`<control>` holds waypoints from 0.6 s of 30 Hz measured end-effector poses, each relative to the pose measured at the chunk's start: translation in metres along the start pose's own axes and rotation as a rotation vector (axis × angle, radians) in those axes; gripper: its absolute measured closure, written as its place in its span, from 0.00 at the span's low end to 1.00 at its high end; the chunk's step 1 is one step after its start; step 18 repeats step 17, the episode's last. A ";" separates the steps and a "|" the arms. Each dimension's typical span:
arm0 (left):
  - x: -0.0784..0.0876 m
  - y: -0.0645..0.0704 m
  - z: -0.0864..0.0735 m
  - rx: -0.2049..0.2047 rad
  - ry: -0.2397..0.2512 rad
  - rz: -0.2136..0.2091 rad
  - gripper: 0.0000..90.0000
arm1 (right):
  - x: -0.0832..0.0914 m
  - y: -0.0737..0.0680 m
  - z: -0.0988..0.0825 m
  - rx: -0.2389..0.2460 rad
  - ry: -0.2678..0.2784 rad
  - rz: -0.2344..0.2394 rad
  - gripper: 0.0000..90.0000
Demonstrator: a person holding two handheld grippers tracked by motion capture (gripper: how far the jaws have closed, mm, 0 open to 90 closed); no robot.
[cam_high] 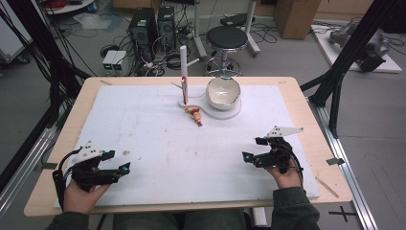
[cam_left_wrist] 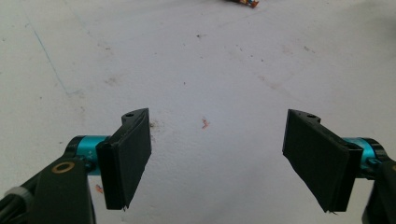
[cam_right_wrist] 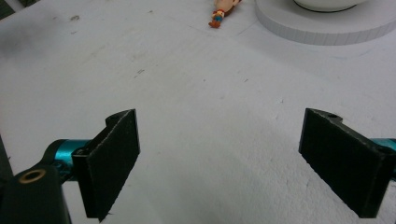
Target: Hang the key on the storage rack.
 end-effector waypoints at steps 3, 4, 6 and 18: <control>0.000 0.000 -0.001 0.000 -0.003 0.000 0.27 | 0.003 -0.001 0.000 0.000 0.011 -0.003 0.13; -0.001 0.001 -0.001 0.002 -0.004 -0.001 0.27 | 0.004 0.000 0.000 0.009 0.013 -0.001 0.13; -0.001 0.002 -0.001 0.000 -0.005 -0.003 0.27 | 0.006 -0.001 -0.001 0.003 0.016 -0.003 0.13; -0.003 0.002 -0.002 -0.004 -0.007 -0.016 0.26 | 0.009 -0.004 -0.003 0.021 0.020 -0.003 0.13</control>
Point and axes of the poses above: each handheld gripper's, and its own axes: x roughly backward along the jaws, z roughly out of its top, y roughly to its right, the point moved 10 cm from there along -x, roughly forward along the jaws, and after that the axes turned 8 degrees about y, right-handed, at the moved point
